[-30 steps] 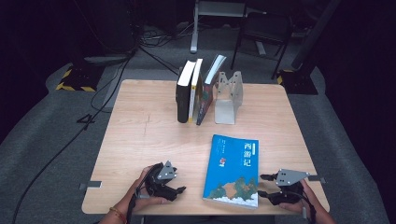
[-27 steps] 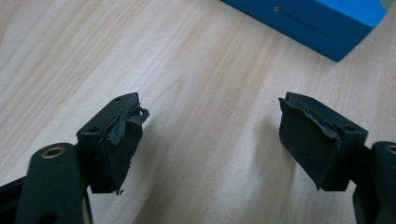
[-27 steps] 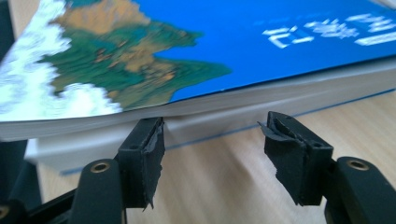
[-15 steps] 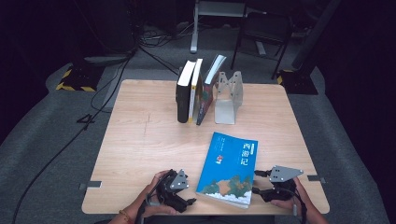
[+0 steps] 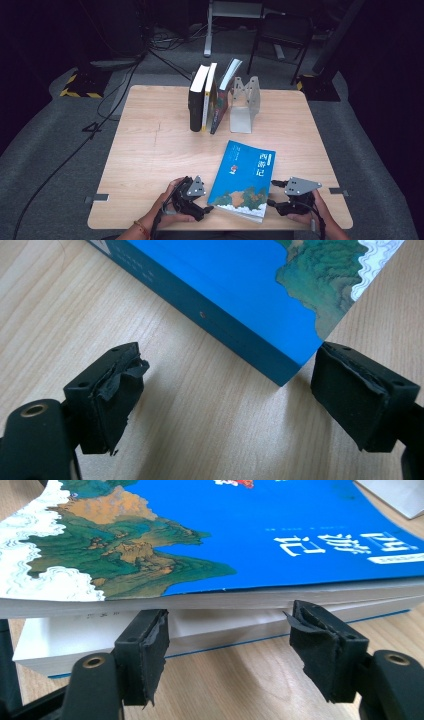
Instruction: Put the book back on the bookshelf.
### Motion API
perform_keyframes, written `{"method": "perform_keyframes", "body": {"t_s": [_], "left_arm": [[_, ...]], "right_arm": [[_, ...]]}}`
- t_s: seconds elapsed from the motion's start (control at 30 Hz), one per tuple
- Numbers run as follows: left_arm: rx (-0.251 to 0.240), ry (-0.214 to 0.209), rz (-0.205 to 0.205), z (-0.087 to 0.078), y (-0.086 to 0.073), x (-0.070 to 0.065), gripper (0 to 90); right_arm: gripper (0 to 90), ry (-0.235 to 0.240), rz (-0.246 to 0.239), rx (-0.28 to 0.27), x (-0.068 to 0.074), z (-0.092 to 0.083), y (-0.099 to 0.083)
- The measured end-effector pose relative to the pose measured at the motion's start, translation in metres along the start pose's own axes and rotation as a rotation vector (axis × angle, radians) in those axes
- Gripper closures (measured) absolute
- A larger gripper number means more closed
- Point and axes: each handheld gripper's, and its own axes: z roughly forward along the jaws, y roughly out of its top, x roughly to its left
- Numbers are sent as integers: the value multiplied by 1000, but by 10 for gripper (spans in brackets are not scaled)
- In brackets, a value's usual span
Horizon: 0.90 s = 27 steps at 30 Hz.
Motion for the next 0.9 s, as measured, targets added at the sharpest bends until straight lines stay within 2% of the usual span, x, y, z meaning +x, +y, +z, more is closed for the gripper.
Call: {"method": "perform_keyframes", "body": {"t_s": [0.13,0.27,0.3,0.6,0.67,0.8,0.9], "left_arm": [[8,24,10,-1,1,2,140],[10,35,-28,-3,-1,11,141],[6,48,-50,-3,-2,16,141],[17,48,-95,-7,-6,30,150],[28,66,-96,-9,-6,30,153],[6,68,-80,-16,-5,25,173],[-33,45,-67,-19,2,16,175]], "right_arm": [[323,-8,4,-18,0,-3,3],[323,-16,-3,-27,1,-1,7],[318,-23,-8,-34,2,2,11],[304,-48,-14,-74,3,7,24],[293,-54,-11,-84,2,7,26],[286,-64,-17,-88,2,6,30],[285,-76,-16,-103,2,6,32]]}}
